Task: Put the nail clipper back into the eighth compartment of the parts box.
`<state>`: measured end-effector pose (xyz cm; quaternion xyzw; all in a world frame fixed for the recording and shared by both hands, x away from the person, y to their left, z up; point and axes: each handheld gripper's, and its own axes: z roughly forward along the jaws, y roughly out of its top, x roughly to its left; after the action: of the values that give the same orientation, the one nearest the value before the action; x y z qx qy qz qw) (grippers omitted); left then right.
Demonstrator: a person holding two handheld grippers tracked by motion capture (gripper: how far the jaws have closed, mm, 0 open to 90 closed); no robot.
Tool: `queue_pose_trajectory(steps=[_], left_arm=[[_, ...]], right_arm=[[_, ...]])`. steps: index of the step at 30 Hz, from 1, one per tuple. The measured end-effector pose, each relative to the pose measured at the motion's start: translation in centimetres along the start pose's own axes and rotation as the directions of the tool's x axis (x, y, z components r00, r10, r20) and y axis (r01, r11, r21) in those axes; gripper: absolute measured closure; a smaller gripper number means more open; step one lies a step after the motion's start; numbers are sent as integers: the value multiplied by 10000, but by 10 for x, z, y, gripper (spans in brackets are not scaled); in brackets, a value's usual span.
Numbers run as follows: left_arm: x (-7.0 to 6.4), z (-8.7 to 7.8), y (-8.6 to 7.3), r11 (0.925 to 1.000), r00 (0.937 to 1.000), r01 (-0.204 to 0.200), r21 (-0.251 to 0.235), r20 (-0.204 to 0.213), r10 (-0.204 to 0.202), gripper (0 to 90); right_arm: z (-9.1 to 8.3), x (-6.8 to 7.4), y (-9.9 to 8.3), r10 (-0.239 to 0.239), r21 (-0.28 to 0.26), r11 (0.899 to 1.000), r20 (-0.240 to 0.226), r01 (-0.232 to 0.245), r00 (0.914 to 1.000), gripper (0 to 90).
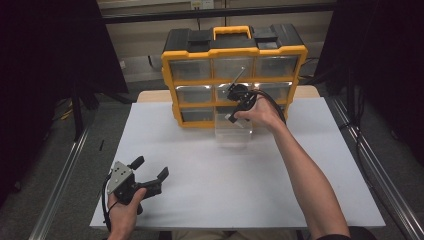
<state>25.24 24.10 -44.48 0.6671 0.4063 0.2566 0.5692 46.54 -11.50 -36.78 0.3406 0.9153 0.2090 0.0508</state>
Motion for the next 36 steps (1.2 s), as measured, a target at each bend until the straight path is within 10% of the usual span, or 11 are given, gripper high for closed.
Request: queue_pose_trajectory(steps=[10, 36], left_arm=[[-1, 0, 0, 10000, 10000, 42, -37, -9, -42, 48], [0, 3, 0, 10000, 9999, 63, 20, -161, -63, 52]], right_arm=[[2, -3, -3, 224, -87, 9997, -44, -225, 9997, 769], [-4, -1, -20, 890, -1969, 9762, -190, -910, 9958, 301]])
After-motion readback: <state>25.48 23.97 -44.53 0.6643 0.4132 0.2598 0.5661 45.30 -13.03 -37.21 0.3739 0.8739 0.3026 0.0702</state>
